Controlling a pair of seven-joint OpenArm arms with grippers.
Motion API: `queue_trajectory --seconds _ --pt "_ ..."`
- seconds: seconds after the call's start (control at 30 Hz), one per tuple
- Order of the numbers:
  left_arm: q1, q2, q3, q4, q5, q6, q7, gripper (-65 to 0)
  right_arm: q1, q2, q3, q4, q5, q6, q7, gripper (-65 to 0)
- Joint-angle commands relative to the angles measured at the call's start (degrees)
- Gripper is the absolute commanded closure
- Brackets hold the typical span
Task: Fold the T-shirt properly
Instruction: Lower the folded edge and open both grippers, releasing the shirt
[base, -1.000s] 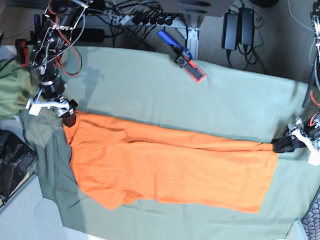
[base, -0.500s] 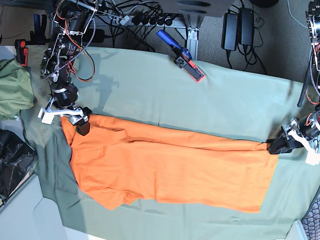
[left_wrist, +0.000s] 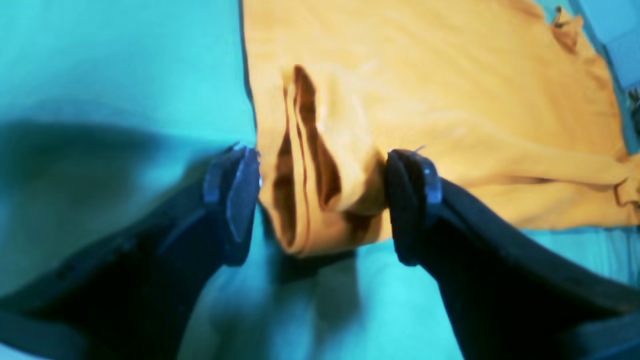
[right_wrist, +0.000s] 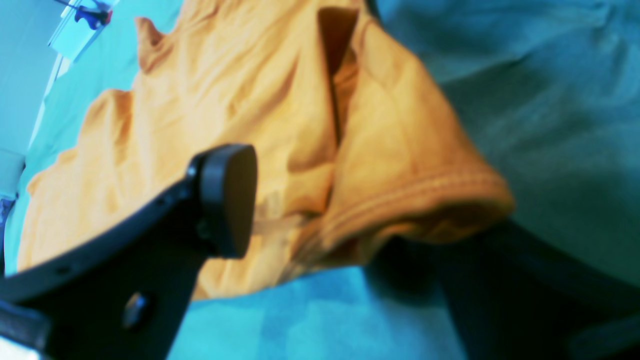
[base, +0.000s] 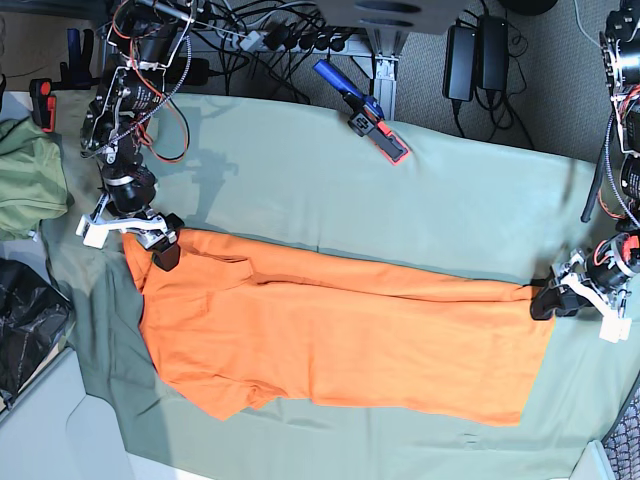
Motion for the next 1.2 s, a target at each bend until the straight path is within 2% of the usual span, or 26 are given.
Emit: queue_trajectory --seconds 0.0,0.1,0.2,0.27,0.3,0.37,0.4,0.43,0.5,0.53,0.57,0.63,0.8,0.97,1.17 --pt "-1.22 -0.63 0.96 0.00 -0.66 0.09 -0.39 -42.5 0.46 0.59 0.02 0.74 0.26 -0.17 -0.20 -41.1" --pt "-1.22 -0.07 3.93 -1.05 0.85 0.13 -2.05 -42.5 0.46 0.59 0.02 0.74 0.26 -0.17 -0.17 -41.1" --pt "-1.38 0.55 4.35 -1.05 1.38 0.31 -4.20 -42.5 0.46 0.59 0.02 0.74 0.26 -0.17 -0.20 -41.1" --pt "-1.88 0.81 4.35 -1.05 1.20 0.31 -3.74 -41.0 0.46 0.61 0.02 0.74 0.24 -0.17 -0.17 -41.1" --pt "-2.05 0.90 4.35 -1.03 1.16 0.31 -3.45 -38.5 0.46 0.61 0.02 0.74 0.26 -0.17 -0.15 -41.1" --pt "-2.01 0.94 4.35 -1.03 1.11 0.28 -2.97 -28.2 0.46 0.61 0.02 0.74 0.26 -0.17 -0.04 -41.0" --pt "-1.99 0.96 4.35 -1.03 1.11 0.26 -2.49 -21.2 0.46 0.61 0.02 0.74 0.26 -0.17 0.28 -38.8" --pt "-1.99 1.03 4.35 -1.03 1.11 0.26 -2.12 -14.4 0.48 0.63 0.02 0.74 0.26 -0.17 0.31 -33.5" --pt "-1.95 1.01 4.35 -1.03 0.57 0.22 -1.97 -2.0 0.61 0.61 0.04 0.74 0.26 -0.20 0.28 -17.7" --pt "-1.88 0.98 4.35 -1.01 0.04 -0.11 -1.86 0.0 0.61 0.63 0.02 0.74 0.31 -0.17 0.26 -8.4" --pt "-1.88 0.85 4.35 -1.01 -0.31 -1.49 -1.40 0.0 0.61 0.63 0.02 0.74 0.42 -0.20 0.26 0.0" --pt "-1.90 0.59 4.35 -1.01 -0.61 -6.09 0.07 0.0 0.57 0.66 0.04 0.74 1.62 -0.15 -0.26 0.0" --pt "-1.81 -1.20 4.35 -0.55 -9.35 -6.09 4.76 0.0 0.52 1.07 0.07 1.57 4.11 -0.11 -3.23 0.0" --pt "0.24 -4.33 4.31 3.93 -14.43 -6.09 9.44 0.0 -1.49 2.40 1.38 5.57 8.31 1.18 -9.27 0.0" --pt "5.46 -8.13 4.24 10.54 -16.68 -6.09 11.02 0.0 -7.74 3.89 1.68 13.94 8.63 1.51 -10.97 0.0"
